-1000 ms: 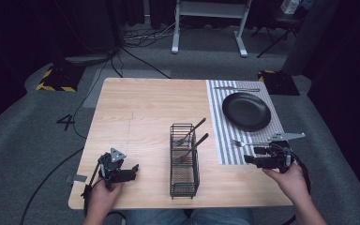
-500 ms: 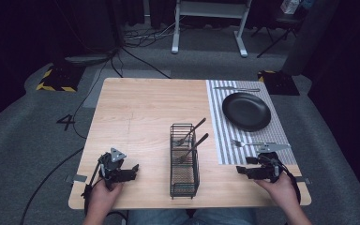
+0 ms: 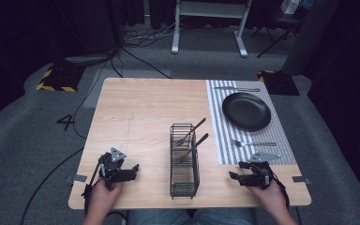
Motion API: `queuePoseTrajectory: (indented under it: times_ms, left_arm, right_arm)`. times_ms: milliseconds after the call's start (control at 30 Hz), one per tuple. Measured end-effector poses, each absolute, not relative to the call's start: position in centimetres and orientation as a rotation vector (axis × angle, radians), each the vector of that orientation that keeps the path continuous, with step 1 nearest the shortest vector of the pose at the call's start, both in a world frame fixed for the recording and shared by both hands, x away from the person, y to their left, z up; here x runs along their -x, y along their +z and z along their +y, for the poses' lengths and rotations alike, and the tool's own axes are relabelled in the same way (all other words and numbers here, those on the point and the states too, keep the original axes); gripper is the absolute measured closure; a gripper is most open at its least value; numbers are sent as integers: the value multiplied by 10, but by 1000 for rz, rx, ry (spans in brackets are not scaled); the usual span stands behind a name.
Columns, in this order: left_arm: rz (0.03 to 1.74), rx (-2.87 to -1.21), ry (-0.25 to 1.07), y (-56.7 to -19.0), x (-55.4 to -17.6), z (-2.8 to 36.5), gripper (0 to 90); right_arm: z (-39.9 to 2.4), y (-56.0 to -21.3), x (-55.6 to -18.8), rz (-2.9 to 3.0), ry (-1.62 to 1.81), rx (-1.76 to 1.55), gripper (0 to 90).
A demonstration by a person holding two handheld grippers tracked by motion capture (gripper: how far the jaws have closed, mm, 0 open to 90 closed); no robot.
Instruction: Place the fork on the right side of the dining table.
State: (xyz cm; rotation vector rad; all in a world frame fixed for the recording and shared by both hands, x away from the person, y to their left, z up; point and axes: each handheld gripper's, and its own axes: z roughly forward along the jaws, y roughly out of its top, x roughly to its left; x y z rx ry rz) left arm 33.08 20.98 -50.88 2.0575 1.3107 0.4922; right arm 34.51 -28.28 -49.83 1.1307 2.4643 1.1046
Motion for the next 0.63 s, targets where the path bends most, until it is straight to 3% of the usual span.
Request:
queuePoseTrajectory:
  times_ms: [300,500,633]
  left_arm:
    - [1312,-2056,492,-509,-331,210,149]
    - [1311,-2056,491,-509,-331,210,149]
    - [1312,-2055,491,-509,-331,210,149]
  right_arm:
    - [-276,-507,-337,2400,1080,-987,295]
    - [-274,-508,-340,2404,1048,-1016,139]
    - [-273,-508,-340,2399,1036,-1032,130]
